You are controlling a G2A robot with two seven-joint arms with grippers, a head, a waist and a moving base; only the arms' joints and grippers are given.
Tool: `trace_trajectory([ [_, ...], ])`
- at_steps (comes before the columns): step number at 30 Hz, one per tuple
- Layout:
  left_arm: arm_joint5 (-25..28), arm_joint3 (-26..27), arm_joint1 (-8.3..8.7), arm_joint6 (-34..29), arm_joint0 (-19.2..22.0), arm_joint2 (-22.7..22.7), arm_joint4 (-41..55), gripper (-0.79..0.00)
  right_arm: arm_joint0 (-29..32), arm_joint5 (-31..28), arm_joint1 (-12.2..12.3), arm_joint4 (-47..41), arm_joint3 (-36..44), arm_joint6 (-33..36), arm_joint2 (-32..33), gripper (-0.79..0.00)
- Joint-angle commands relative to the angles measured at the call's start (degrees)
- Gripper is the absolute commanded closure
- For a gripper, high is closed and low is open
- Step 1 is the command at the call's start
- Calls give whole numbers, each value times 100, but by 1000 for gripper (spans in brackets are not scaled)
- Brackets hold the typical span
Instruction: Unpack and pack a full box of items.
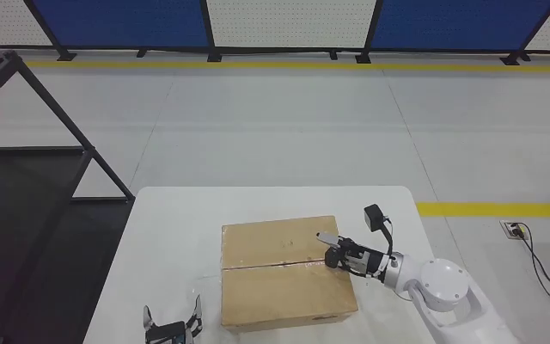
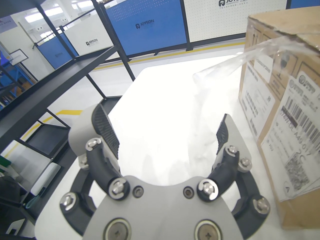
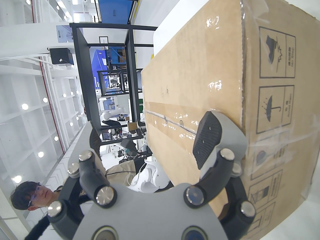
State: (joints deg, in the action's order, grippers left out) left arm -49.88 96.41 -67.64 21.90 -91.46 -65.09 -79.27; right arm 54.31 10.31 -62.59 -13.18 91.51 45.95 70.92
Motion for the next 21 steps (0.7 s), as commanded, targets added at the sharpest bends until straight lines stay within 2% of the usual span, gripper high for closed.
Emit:
trace_trajectory([
  [1, -161, 21, -18, 73, -107, -115, 43, -785, -48, -11, -9, -16, -50, 12, -40, -785],
  [6, -257, 0, -58, 239, -277, -375, 137, -785, -141, -58, -25, -51, -155, 26, -101, -785],
  [13, -79, -22, -104, 125, -285, -748, 337, -785, -222, -66, -33, -62, -208, 52, -130, -785],
  [17, 387, -39, -110, -164, -258, -887, 412, -785, -236, -59, -30, -43, -204, 69, -130, -785],
  [21, 618, -112, -119, -397, -232, -978, 286, -785, -235, -56, -26, -42, -196, 77, -117, -785],
])
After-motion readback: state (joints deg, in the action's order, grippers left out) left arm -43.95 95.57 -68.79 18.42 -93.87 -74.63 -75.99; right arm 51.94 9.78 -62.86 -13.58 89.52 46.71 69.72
